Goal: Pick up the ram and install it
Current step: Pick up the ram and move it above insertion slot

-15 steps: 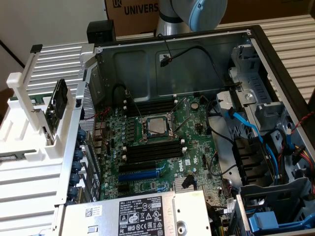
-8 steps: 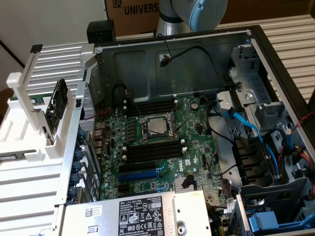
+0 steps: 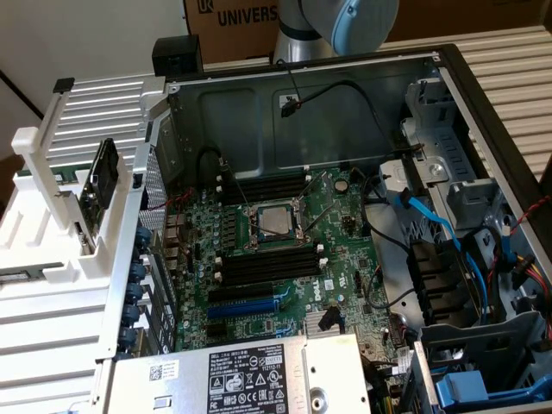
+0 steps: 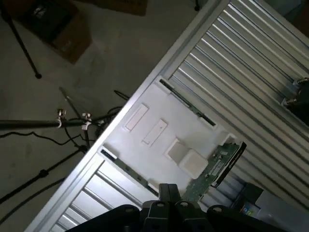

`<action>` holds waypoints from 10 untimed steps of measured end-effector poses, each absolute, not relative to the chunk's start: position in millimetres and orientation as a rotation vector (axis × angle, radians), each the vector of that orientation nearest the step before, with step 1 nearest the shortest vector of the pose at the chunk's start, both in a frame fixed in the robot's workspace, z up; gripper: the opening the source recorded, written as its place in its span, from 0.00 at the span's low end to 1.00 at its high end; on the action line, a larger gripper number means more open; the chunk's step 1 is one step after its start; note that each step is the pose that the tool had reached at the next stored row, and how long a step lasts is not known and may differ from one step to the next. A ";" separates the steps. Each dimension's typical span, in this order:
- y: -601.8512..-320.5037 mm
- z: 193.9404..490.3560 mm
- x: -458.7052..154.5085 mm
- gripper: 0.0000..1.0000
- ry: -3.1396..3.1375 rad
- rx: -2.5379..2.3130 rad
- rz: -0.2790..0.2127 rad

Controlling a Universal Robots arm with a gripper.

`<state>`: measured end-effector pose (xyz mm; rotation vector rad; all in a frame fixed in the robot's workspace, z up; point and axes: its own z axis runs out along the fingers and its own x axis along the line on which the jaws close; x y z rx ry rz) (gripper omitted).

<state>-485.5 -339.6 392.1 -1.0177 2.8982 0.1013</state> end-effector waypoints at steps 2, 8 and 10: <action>-339.6 392.0 -485.5 0.10 2.889 -1.064 0.106; -339.6 391.4 -485.6 0.10 2.860 -1.199 0.123; -339.6 390.8 -485.6 0.10 2.842 -1.251 0.126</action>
